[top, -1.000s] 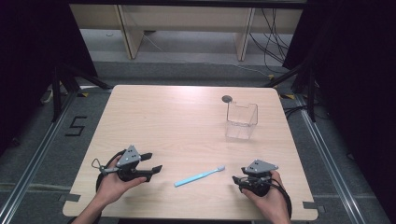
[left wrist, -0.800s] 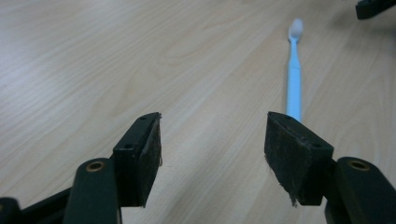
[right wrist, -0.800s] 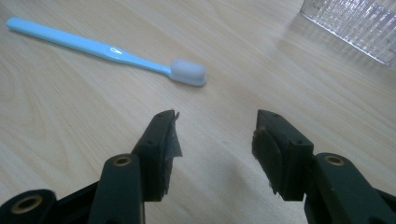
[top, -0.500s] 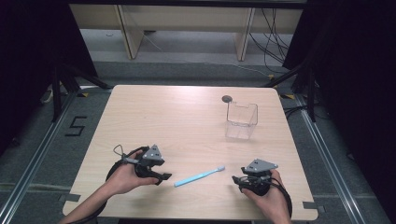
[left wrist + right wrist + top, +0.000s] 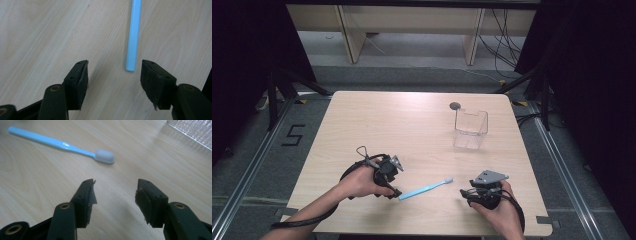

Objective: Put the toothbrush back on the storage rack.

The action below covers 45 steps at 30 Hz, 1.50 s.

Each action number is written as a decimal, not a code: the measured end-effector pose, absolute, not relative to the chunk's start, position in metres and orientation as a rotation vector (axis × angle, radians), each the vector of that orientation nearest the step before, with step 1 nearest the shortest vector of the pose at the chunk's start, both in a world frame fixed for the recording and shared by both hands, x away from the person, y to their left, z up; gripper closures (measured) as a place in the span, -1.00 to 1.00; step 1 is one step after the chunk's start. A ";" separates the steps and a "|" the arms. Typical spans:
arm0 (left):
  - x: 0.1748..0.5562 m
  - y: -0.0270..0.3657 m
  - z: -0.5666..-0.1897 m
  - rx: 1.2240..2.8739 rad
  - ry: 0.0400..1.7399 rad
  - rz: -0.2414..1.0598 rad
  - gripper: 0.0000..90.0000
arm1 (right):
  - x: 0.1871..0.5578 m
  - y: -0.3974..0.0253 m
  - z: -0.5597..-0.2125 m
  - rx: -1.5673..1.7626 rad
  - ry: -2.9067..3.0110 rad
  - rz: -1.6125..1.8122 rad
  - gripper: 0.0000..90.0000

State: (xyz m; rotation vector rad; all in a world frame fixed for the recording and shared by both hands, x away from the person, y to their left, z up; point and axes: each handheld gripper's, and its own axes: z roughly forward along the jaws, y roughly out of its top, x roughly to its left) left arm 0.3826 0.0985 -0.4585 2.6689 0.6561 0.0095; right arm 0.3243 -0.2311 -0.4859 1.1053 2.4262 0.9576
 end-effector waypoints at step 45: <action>0.396 0.021 -0.473 2.874 0.421 0.003 0.01 | 0.324 -0.235 -0.484 1.112 2.401 0.988 0.08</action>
